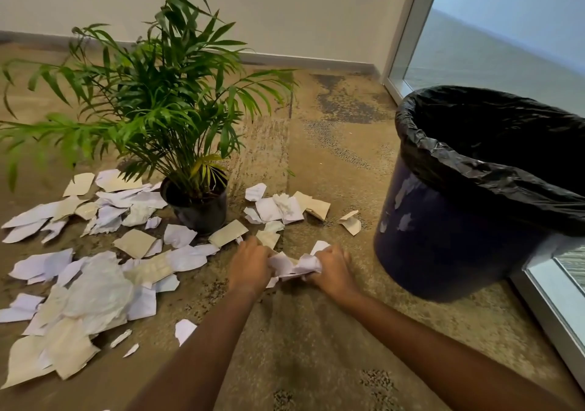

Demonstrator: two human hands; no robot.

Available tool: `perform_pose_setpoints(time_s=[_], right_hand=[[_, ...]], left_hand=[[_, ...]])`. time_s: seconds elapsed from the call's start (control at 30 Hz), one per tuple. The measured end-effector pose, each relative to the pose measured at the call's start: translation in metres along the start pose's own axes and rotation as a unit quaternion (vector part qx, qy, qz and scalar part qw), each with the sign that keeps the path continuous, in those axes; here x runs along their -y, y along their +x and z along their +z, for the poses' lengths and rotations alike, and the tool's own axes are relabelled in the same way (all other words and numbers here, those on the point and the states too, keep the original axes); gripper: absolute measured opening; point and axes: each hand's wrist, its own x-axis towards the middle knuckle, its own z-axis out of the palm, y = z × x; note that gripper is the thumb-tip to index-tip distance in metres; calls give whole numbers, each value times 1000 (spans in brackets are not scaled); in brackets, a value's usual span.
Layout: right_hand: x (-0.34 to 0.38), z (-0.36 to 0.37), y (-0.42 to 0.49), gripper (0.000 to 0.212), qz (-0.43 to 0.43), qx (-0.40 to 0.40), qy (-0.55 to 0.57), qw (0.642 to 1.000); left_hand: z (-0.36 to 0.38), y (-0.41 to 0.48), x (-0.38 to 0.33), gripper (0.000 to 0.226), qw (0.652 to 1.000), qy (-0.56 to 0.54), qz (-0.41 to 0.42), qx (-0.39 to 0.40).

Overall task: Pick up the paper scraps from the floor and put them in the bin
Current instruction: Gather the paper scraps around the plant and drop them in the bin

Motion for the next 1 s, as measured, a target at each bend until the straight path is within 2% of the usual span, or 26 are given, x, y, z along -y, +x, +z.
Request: perform_pose_setpoints(time_s=[0.1, 0.23, 0.37, 0.5, 0.6, 0.7, 0.8, 0.9, 1.0], right_hand=[[-2, -3, 15, 45, 66, 17, 31, 997], [-4, -2, 32, 53, 135, 43, 95, 985], [-3, 6, 44, 53, 135, 8, 175, 975], [-4, 11, 48, 52, 113, 0, 230, 967], [-9, 2, 53, 59, 71, -40, 223, 971], [-19, -17, 62, 64, 29, -86, 218, 972], [-31, -35, 79, 77, 49, -98, 192, 975], [-40, -43, 97, 74, 72, -80, 116, 987], [-43, -42, 108, 71, 105, -63, 9, 992]], left_hand=[[2, 13, -2, 42, 999, -3, 28, 36], [9, 25, -2, 42, 992, -98, -15, 80], [18, 28, 0, 57, 992, -102, -27, 63], [23, 28, -2, 51, 995, -85, -40, 37], [22, 33, -1, 51, 989, -133, -69, 7], [17, 41, 5, 52, 992, -95, -80, -9], [15, 47, 9, 46, 997, -26, -67, -5], [17, 51, 8, 55, 998, 3, -70, 3], [20, 54, 6, 64, 997, -26, -76, 13]])
